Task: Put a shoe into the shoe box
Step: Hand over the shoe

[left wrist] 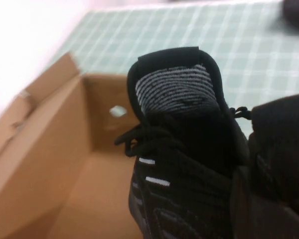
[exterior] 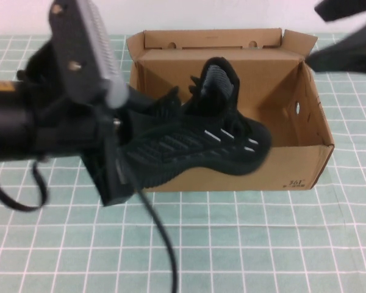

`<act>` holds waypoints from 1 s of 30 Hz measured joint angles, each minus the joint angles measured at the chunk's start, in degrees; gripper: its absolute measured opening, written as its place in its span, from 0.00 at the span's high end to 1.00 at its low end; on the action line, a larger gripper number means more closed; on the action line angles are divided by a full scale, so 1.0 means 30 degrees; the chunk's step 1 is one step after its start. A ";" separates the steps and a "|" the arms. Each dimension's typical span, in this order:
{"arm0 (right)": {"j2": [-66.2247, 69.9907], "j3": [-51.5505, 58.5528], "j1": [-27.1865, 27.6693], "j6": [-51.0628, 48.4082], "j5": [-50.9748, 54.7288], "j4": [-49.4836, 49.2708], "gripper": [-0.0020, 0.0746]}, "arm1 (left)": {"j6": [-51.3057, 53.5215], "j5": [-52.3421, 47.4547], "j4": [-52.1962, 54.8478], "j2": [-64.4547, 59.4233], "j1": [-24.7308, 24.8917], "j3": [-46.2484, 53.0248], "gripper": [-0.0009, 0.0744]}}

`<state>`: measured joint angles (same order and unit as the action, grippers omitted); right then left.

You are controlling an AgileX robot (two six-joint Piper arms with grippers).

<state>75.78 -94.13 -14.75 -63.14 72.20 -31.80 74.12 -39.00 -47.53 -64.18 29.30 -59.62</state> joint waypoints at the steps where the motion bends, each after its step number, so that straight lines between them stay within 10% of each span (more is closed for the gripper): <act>1: -0.0220 0.0634 0.0495 -0.0600 0.0016 -0.0878 0.40 | 0.0911 -0.0917 -0.1166 0.0000 -0.0667 0.0000 0.94; 12: -0.0501 0.3058 0.0596 -0.1344 -0.0057 -0.3931 0.40 | 0.4407 -0.9791 -0.7990 -0.0509 -0.7171 -0.0215 0.94; 30: 0.0597 0.3064 -0.1257 0.1174 -0.0155 -0.5065 0.33 | 0.4786 -1.0147 -0.6526 -0.0779 -0.7442 -0.0346 0.94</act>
<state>77.57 -84.94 -18.53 -59.62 71.73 -46.99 88.48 -69.45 -67.11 -66.51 6.97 -60.66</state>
